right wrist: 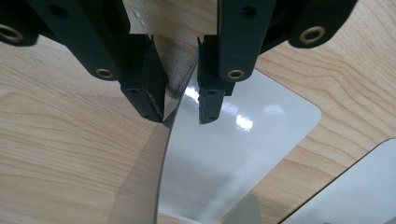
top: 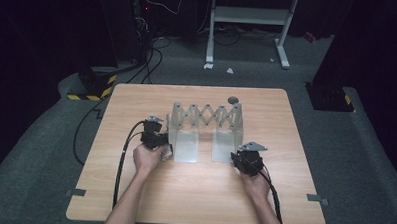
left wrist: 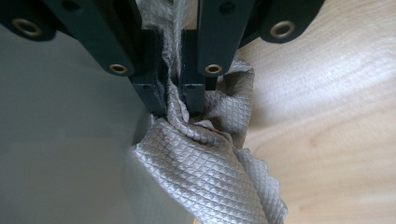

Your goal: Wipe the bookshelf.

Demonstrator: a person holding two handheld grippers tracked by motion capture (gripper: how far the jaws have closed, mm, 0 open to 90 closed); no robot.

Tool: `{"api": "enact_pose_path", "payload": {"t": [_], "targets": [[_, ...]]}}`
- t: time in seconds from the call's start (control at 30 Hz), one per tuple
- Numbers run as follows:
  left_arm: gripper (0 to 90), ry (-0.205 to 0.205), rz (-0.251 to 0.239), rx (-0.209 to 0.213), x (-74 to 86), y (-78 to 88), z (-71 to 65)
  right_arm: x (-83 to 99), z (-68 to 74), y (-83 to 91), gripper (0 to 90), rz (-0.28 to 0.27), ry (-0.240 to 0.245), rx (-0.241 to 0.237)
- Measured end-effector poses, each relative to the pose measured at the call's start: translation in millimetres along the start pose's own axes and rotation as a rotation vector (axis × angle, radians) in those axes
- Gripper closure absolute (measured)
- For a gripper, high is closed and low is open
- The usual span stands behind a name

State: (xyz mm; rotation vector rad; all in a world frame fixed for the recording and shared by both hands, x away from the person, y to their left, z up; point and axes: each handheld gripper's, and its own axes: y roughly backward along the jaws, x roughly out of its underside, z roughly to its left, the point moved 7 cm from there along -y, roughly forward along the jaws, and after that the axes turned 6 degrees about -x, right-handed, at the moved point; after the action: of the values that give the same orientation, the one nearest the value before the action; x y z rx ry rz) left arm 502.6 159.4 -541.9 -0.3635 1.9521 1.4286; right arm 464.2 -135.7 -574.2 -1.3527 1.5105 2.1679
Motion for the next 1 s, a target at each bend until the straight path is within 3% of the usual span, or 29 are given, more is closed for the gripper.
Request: {"api": "enact_pose_path", "payload": {"t": [0.23, 0.4, 0.8, 1.0], "targets": [[81.8, 0.02, 0.025, 0.007, 3.6, -10.8, 2.9, -0.1, -0.1, 0.0, 71.7, -0.001, 0.005, 0.003], [81.8, 0.027, -0.005, 0.025, -1.6, -2.3, 2.9, 0.0, 0.2, 0.1, 71.7, 0.0, 0.01, 0.008], [81.9, -0.04, -0.162, 0.036, -49.4, 60.7, -9.3, 0.2, 0.5, 0.3, 71.7, -0.001, 0.007, 0.003], [82.0, -0.058, -0.202, 0.039, -70.1, 77.5, -10.8, 0.3, 0.7, 0.3, 71.7, 0.0, 0.005, 0.0]]}}
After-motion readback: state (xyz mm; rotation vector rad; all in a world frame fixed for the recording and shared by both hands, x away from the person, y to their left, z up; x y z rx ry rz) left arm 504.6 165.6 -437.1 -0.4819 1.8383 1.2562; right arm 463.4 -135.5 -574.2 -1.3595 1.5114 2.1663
